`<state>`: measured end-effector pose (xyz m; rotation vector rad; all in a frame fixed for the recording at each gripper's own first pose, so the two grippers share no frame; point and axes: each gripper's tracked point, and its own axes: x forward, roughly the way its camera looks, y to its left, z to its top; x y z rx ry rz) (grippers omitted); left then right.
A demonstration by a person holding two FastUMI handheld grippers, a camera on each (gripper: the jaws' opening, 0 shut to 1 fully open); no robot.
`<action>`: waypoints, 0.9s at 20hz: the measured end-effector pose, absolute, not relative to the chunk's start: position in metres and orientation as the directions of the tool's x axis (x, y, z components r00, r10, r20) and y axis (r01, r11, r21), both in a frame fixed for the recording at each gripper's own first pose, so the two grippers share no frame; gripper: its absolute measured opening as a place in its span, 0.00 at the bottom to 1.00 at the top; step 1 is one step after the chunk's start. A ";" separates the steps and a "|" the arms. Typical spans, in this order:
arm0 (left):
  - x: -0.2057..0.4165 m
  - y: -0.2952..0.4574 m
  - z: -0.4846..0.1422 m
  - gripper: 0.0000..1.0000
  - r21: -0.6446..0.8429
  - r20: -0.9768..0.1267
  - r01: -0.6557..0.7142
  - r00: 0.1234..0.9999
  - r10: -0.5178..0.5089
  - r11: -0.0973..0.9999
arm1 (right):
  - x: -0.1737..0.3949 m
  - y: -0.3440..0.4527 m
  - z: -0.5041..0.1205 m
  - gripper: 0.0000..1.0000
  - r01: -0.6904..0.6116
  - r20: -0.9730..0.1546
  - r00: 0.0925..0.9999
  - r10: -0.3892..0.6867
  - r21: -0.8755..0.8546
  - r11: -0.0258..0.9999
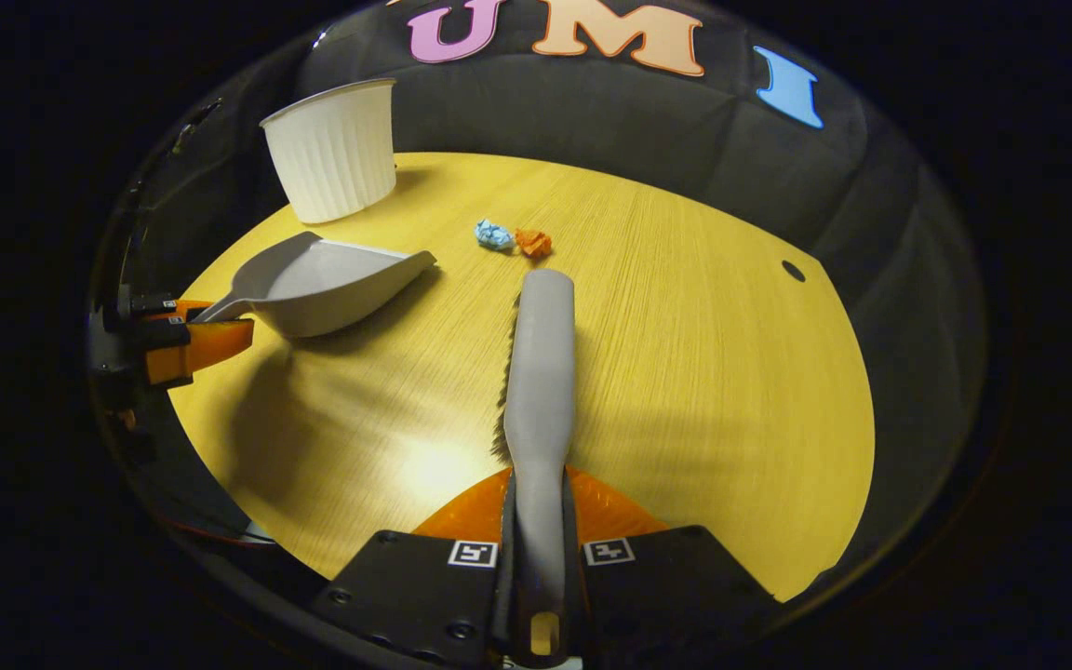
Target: Pick up the small broom and dustpan from the desktop, sweep the trash into the dustpan with the broom, and then empty the trash into the garbage bin.
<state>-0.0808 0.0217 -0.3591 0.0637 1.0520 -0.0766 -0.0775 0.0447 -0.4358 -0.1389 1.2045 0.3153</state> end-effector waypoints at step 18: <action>-0.048 -0.026 -0.384 0.24 -0.006 -0.871 0.395 0.450 -0.199 0.919 | 0.136 0.044 -0.524 0.16 -0.634 -0.934 0.290 0.209 -0.024 0.773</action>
